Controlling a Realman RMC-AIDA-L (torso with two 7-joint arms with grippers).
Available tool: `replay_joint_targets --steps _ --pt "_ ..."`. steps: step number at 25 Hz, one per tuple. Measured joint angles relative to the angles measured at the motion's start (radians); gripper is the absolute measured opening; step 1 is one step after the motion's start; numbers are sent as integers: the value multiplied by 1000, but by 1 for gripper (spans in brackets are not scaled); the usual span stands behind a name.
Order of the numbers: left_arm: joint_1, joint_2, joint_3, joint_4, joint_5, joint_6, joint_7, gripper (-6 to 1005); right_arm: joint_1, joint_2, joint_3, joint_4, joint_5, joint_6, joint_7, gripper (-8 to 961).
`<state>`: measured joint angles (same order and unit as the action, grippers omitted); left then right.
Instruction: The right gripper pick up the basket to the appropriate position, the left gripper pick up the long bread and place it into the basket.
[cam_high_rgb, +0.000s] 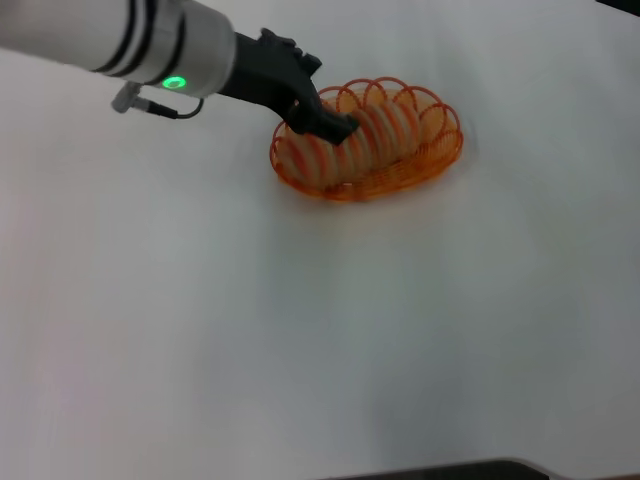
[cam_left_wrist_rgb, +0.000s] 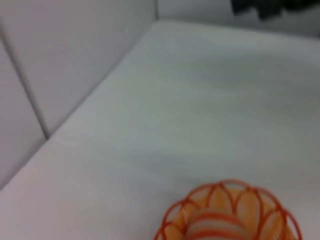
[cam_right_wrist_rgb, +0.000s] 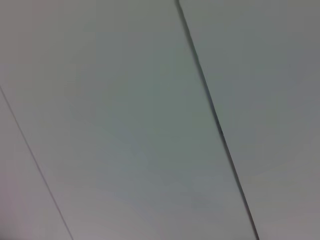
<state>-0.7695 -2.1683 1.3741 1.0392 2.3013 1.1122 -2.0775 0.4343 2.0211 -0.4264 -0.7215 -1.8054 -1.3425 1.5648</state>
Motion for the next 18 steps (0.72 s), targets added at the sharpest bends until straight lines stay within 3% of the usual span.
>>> replay_joint_targets --steps 5,9,14,18 --pt "94 3 -158 0 -178 40 87 892 -9 -7 -2 -4 -2 -17 -3 936" --pt "164 7 -312 -34 -316 160 218 892 -9 -25 -23 -5 -53 -49 -21 935" --pt "222 13 -455 -88 -355 306 333 893 -7 -31 -33 -17 -114 -112 -92 934" --pt "259 15 -515 -119 -358 360 394 892 -10 -31 -42 -19 -150 -183 -170 934"
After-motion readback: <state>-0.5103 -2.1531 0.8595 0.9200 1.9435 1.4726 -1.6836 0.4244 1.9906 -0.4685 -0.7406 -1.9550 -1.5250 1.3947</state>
